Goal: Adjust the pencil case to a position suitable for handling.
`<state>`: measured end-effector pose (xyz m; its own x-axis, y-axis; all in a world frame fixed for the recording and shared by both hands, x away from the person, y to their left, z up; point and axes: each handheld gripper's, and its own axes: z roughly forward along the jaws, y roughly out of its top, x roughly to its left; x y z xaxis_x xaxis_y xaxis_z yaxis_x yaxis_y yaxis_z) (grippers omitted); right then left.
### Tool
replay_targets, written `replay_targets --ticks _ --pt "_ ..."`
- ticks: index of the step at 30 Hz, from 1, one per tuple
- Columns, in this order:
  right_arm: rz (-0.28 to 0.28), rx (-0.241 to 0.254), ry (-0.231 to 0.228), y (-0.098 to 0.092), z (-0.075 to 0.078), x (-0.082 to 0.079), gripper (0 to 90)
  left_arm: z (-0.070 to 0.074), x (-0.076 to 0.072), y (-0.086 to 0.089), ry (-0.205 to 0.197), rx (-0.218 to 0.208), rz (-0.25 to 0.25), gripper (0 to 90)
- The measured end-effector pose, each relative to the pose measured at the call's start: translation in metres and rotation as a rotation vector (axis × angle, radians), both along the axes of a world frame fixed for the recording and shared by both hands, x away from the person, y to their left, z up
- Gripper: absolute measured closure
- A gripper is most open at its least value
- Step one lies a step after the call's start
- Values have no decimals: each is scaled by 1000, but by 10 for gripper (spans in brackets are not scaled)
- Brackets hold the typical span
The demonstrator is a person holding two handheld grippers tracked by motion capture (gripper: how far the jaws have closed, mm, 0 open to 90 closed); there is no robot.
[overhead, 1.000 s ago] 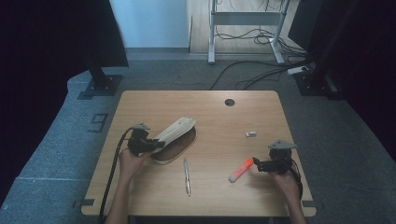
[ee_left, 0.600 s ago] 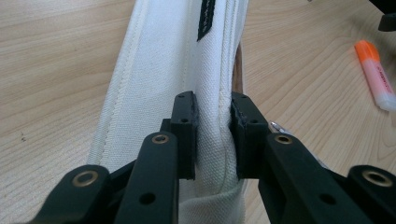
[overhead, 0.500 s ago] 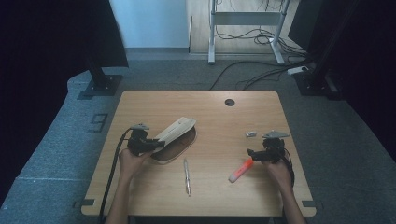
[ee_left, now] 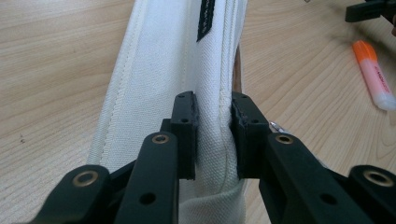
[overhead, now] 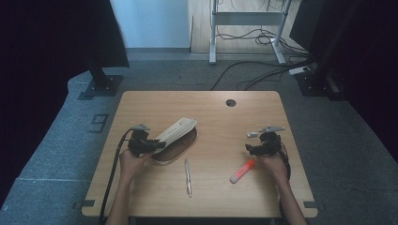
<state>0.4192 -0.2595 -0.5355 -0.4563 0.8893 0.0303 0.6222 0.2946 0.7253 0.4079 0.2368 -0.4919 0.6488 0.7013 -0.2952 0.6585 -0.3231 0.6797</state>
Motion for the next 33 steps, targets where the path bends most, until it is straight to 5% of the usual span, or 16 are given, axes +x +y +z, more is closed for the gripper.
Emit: replay_targets --ticks 33 --pt "-86 1 52 6 -8 50 368 0 -1 -1 2 6 -9 735"
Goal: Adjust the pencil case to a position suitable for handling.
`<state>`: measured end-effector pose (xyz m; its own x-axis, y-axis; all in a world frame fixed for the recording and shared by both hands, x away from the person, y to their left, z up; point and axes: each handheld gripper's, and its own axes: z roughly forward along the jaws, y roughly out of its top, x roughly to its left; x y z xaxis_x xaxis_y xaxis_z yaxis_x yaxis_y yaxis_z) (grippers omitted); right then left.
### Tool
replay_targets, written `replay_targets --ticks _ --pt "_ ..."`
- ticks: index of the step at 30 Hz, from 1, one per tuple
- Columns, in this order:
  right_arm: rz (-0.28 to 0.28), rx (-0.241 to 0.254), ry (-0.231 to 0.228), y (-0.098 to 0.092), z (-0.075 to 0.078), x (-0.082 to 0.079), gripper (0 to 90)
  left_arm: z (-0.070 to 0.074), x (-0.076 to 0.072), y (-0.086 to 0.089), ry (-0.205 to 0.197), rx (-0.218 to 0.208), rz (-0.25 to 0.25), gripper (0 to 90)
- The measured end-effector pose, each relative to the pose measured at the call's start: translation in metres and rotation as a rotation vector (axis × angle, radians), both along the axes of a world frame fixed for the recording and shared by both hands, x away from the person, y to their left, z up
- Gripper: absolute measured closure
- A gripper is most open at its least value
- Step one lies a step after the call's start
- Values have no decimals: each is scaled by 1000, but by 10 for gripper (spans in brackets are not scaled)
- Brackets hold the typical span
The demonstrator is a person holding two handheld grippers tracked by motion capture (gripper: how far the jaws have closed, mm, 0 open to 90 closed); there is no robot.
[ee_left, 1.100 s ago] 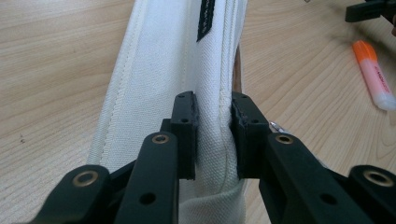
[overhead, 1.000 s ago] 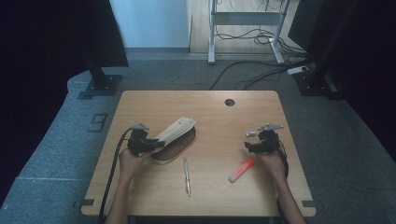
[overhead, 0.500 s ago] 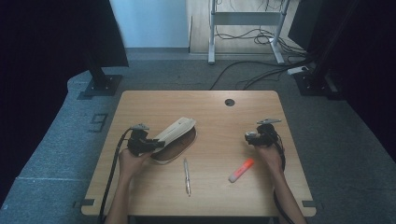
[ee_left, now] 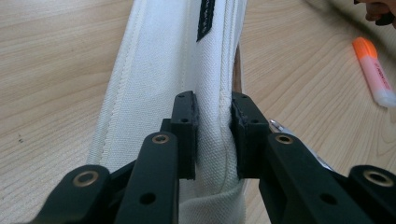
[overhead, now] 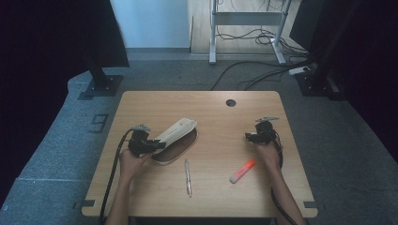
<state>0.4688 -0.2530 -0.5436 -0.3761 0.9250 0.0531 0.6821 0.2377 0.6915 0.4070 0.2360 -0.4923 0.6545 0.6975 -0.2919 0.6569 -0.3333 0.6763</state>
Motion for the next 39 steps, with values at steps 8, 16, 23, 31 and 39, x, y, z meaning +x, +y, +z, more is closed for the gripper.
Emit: replay_targets --ticks 8,16,23,31,39 --pt "-13 -22 3 0 1 -1 450 0 0 0 0 1 0 736" --pt "-7 5 25 -1 4 -2 455 0 0 1 1 -4 -3 739" --pt "36 24 -4 4 17 -9 455 1 0 1 -3 -1 -3 739" --pt "108 22 -32 22 31 -14 455 1 0 1 -5 -4 -3 740" --pt "165 38 -36 38 35 -17 455 3 -1 2 -7 -8 1 742"
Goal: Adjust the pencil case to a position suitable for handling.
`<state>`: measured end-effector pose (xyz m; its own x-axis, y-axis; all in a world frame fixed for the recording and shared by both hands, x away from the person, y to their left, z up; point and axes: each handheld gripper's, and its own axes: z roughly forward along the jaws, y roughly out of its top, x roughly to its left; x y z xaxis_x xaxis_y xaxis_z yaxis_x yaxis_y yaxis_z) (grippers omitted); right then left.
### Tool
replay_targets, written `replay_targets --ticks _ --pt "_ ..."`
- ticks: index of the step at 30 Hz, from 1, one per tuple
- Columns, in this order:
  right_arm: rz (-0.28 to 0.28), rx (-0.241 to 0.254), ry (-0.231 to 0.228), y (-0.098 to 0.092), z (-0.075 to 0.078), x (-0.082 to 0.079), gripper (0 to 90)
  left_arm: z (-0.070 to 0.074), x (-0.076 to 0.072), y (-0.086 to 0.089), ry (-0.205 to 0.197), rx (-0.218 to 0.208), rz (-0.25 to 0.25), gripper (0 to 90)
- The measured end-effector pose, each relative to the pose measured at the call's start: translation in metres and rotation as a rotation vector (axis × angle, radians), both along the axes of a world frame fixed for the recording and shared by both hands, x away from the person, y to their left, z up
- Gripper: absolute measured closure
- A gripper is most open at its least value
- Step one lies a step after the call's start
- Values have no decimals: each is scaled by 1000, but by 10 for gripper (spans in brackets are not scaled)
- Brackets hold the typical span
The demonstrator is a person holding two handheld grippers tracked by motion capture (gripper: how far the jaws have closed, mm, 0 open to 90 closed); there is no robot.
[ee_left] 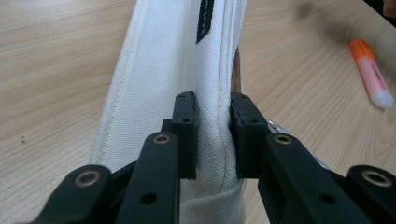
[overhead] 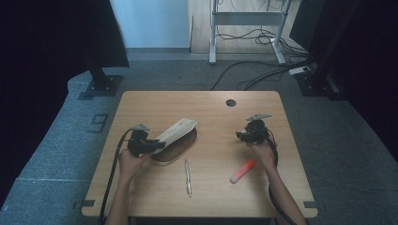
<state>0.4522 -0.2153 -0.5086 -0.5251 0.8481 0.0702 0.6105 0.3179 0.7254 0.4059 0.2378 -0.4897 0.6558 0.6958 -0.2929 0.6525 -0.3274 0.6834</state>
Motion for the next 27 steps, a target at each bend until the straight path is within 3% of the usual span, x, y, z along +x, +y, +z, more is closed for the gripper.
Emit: replay_targets --ticks 27 --pt "149 18 -19 63 9 -1 455 2 -2 2 -8 -10 -7 743"
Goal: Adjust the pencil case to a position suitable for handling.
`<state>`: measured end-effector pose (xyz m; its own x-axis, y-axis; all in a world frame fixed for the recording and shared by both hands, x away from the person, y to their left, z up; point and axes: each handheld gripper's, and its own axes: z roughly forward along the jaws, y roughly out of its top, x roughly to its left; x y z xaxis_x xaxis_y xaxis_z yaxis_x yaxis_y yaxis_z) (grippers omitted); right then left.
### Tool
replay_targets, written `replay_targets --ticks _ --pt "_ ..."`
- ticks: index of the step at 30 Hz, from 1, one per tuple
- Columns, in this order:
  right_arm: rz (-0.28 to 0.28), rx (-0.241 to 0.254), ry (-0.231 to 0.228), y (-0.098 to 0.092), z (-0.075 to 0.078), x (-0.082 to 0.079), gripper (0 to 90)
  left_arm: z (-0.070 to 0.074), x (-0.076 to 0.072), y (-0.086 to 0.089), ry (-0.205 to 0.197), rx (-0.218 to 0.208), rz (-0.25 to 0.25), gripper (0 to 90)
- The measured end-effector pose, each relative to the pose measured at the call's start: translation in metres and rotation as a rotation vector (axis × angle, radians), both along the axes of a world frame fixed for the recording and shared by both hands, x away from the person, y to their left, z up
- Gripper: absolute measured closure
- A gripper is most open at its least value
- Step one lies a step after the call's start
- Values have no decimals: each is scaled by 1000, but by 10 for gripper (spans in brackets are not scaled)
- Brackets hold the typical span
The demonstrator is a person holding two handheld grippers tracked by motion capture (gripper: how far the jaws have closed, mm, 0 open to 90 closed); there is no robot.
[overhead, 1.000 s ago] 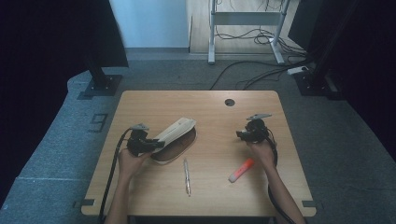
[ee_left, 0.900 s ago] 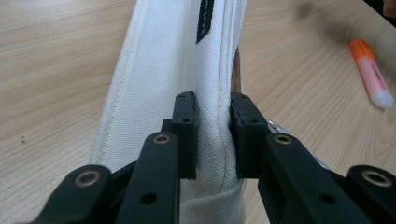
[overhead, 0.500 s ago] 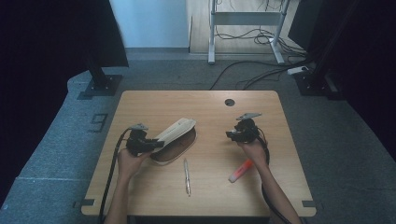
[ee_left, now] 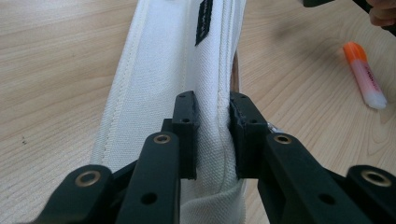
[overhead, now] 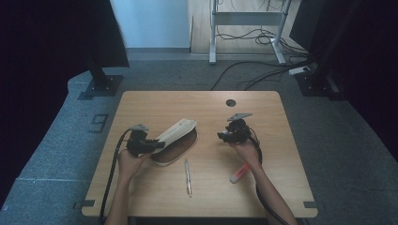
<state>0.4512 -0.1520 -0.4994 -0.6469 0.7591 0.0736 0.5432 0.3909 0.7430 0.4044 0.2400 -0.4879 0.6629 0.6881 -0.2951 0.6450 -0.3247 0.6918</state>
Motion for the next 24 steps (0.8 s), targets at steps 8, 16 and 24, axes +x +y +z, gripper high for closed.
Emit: replay_targets --ticks 8,16,24 --pt "38 -5 -2 23 -2 3 455 -1 0 1 4 -9 -1 742" --pt "78 -13 -6 47 -3 5 455 -1 0 1 6 -17 7 741" --pt "104 -21 1 68 -8 6 455 0 0 2 3 -17 4 742"
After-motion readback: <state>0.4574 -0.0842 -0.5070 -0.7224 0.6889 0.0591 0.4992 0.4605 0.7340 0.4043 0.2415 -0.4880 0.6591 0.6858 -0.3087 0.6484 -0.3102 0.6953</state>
